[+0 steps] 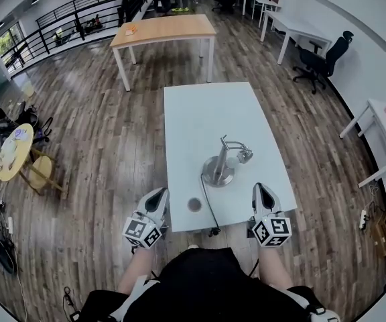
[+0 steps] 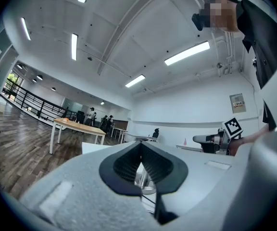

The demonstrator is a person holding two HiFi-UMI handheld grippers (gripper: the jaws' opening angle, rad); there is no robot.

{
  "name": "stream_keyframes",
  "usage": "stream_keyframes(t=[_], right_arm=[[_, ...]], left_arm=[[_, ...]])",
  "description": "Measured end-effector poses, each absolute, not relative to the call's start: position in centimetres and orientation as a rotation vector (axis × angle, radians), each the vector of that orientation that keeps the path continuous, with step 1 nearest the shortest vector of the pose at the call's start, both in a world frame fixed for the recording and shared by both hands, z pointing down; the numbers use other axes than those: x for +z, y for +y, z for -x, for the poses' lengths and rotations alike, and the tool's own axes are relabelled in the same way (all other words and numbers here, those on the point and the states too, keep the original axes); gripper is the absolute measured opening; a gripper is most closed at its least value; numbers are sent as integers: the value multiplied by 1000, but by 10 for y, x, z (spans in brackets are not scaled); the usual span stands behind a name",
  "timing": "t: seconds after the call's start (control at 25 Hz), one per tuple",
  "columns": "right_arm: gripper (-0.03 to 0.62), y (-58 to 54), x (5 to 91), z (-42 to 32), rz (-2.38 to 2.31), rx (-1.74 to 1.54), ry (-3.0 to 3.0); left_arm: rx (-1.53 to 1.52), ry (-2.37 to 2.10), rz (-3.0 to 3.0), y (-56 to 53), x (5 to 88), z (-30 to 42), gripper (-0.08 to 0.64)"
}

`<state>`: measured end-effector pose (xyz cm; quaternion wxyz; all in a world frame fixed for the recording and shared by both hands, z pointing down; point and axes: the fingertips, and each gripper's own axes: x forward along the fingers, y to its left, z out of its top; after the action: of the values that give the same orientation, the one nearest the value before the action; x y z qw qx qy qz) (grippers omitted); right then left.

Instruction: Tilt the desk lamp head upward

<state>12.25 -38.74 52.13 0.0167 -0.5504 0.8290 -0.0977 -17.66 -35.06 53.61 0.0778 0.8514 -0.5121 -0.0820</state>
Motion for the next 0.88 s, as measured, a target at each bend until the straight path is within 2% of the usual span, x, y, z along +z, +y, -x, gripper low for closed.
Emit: stream_keyframes(t=[0.44,0.88], right_arm=[[5,-424,521,-124,1737,-318,2593],[5,-453,547,-131,1714,-395,2664]], left_arm=[[-232,-1483,-2559,-393,546,169,-1],[-98,-1340,-2615,-432,575,113,0]])
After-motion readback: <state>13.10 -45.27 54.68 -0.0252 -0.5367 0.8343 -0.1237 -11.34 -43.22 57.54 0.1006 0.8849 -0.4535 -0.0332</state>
